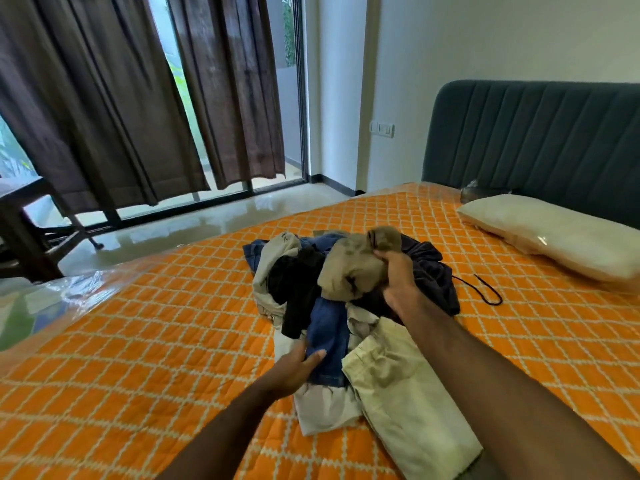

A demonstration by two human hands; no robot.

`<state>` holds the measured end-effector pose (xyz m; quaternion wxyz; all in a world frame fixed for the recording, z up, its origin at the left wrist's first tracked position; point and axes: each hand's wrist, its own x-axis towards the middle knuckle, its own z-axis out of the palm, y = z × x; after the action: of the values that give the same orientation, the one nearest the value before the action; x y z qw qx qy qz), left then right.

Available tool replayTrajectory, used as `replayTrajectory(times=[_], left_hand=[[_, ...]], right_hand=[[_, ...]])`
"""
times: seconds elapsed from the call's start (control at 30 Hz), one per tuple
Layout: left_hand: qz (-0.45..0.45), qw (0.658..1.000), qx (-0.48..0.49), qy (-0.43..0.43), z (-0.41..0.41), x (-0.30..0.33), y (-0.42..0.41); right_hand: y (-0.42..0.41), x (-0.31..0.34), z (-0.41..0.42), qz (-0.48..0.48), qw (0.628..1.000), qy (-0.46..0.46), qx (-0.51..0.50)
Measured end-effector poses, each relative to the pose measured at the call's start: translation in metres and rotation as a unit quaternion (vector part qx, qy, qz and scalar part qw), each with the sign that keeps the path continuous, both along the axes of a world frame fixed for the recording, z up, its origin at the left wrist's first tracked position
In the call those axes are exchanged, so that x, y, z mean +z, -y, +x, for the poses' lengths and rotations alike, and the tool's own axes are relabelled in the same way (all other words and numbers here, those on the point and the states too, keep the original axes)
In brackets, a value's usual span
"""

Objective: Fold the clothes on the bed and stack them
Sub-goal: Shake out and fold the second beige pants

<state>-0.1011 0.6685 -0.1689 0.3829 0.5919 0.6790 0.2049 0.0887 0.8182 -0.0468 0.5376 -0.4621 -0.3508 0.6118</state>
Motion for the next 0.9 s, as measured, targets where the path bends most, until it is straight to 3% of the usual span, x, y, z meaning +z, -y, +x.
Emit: replayTrajectory(times=[0.07, 0.17, 0.33, 0.43, 0.53, 0.67, 0.77, 0.83, 0.9], left_hand=[[0.075, 0.995, 0.032, 0.056, -0.006, 0.021, 0.008], [0.227, 0.968, 0.081, 0.064, -0.027, 0.087, 0.018], [0.464, 0.86, 0.153, 0.151, -0.07, 0.26, 0.046], [0.483, 0.841, 0.136, 0.202, -0.1, 0.341, 0.086], [0.519, 0.836, 0.098, 0.148, -0.124, 0.407, 0.135], [0.587, 0.808, 0.042, 0.002, -0.134, 0.491, 0.211], [0.592, 0.806, -0.012, -0.011, -0.127, 0.544, 0.274], [0.619, 0.783, -0.004, -0.052, -0.129, 0.569, 0.316], [0.652, 0.746, 0.057, -0.125, -0.139, 0.589, 0.344]], right_hand=[[0.012, 0.057, -0.026, 0.038, 0.993, -0.105, 0.045], [0.051, 0.159, -0.068, 0.099, 0.968, -0.179, 0.147], [0.139, 0.278, -0.103, 0.172, 0.918, -0.212, 0.288], [0.182, 0.326, -0.107, 0.214, 0.891, -0.229, 0.327], [0.227, 0.371, -0.113, 0.265, 0.851, -0.25, 0.379], [0.296, 0.437, -0.126, 0.364, 0.755, -0.314, 0.446], [0.342, 0.478, -0.141, 0.407, 0.685, -0.321, 0.513], [0.375, 0.498, -0.152, 0.424, 0.644, -0.331, 0.545], [0.393, 0.511, -0.158, 0.429, 0.636, -0.352, 0.536]])
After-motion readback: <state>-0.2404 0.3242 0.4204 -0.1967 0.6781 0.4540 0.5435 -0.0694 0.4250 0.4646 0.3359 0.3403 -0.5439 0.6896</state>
